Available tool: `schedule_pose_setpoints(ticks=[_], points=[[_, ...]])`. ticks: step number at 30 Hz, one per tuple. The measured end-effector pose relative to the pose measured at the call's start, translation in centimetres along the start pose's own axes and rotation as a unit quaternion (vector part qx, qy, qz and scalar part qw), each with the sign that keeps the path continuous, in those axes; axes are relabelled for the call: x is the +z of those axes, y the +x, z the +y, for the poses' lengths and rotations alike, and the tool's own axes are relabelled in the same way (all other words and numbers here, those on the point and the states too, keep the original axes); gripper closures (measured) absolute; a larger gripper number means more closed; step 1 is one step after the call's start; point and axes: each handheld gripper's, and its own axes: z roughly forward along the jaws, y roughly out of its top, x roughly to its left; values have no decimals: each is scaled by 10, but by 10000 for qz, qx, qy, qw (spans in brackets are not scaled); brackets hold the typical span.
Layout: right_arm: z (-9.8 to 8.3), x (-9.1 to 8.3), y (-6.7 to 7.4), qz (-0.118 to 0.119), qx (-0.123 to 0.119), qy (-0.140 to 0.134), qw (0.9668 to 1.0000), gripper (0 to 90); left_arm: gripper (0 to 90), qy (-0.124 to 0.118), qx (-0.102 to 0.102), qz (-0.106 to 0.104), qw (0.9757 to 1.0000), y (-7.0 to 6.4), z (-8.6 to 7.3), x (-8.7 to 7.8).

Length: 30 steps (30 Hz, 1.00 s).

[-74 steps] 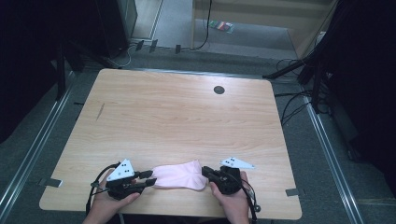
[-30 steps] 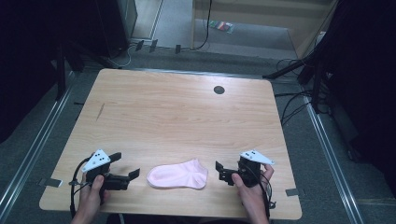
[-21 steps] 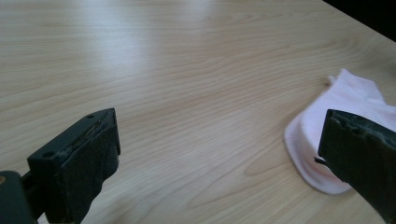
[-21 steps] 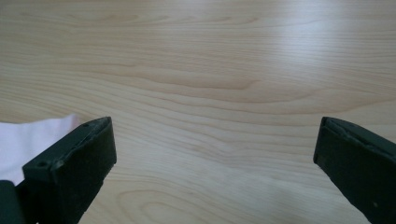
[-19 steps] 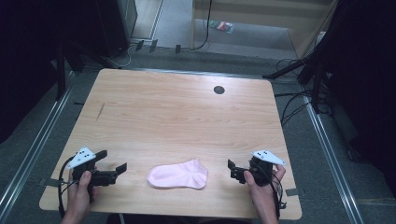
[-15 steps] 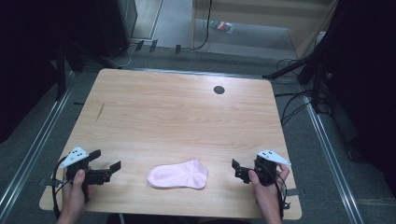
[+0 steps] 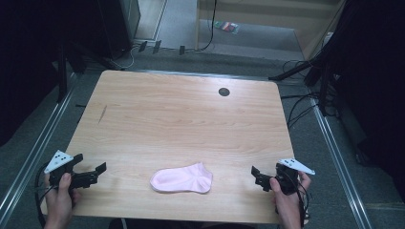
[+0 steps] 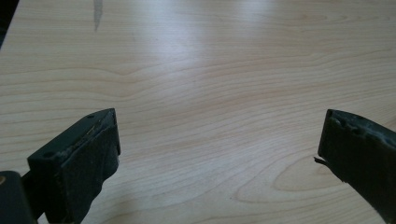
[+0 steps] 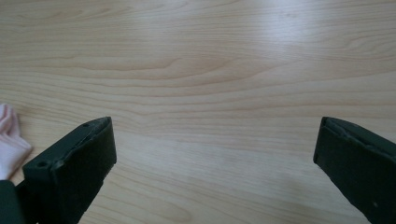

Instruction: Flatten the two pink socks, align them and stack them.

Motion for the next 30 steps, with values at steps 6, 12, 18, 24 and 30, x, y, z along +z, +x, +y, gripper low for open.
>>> schedule_pose_setpoints(ticks=[6, 12, 18, 24, 30], points=[[-7, -8, -20, -129, 163, -11, 9998, 0, 0, 26, -87, 91, 9999, 10, -2, -3], [-13, -12, -35, -229, 123, -30, 9997, 0, 0, 30, -187, 238, 9995, 24, -6, -9], [-21, -16, -52, -244, 227, -235, 9992, 3, 0, -32, -358, 316, 9989, 36, -9, -17], [-29, -22, -65, -329, 284, -376, 9983, 34, 0, -54, -354, 225, 9991, 36, -12, -15], [-33, -25, -67, -274, 319, -447, 9981, 51, 0, -41, -379, 157, 9991, 36, -13, -14]])
